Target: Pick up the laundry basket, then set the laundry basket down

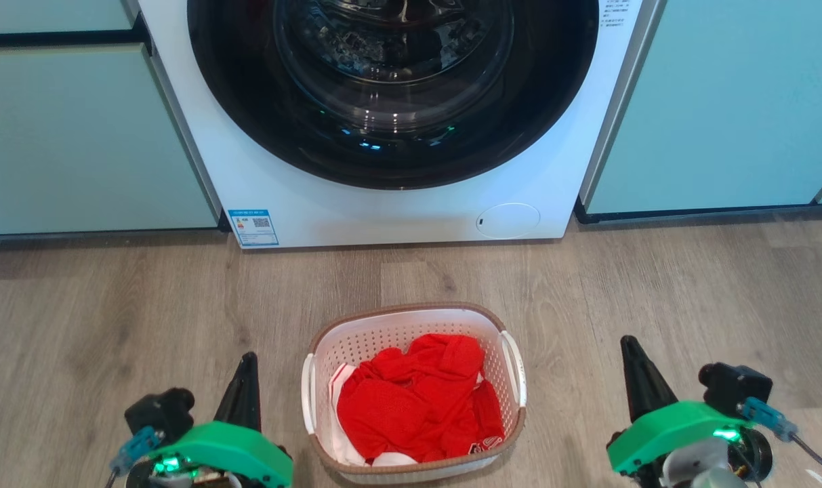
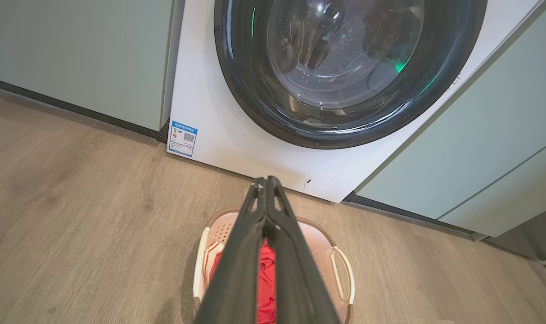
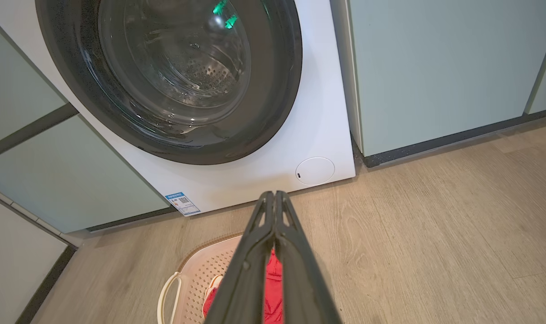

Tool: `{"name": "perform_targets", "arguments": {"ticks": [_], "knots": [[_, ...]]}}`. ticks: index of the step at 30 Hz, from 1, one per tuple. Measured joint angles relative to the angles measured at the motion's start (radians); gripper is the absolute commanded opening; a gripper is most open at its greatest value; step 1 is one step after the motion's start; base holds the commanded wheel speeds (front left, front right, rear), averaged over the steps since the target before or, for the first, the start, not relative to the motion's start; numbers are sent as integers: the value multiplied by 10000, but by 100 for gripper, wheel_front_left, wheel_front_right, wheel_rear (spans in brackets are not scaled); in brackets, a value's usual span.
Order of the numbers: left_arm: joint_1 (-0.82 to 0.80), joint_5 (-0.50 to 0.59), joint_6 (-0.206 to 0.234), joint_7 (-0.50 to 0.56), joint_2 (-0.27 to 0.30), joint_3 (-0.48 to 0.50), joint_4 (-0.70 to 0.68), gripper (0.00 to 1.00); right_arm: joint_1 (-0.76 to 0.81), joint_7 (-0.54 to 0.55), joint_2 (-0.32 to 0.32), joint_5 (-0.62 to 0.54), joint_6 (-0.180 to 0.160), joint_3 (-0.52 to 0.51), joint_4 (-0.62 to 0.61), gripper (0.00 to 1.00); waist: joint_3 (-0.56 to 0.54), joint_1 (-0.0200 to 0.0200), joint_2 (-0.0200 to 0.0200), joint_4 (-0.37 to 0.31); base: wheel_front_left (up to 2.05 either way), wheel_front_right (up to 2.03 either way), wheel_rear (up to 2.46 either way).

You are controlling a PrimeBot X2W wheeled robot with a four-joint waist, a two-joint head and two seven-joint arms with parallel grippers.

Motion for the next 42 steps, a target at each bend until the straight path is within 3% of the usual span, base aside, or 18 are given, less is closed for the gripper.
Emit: {"name": "perform_targets", "arguments": {"ticks": [42], "knots": [[-429,-4362,-552,1137,27,984,61,0,-193,1076,-100,4629,0,-811,4,0,146,1,0,-23,0,0,0]]}}
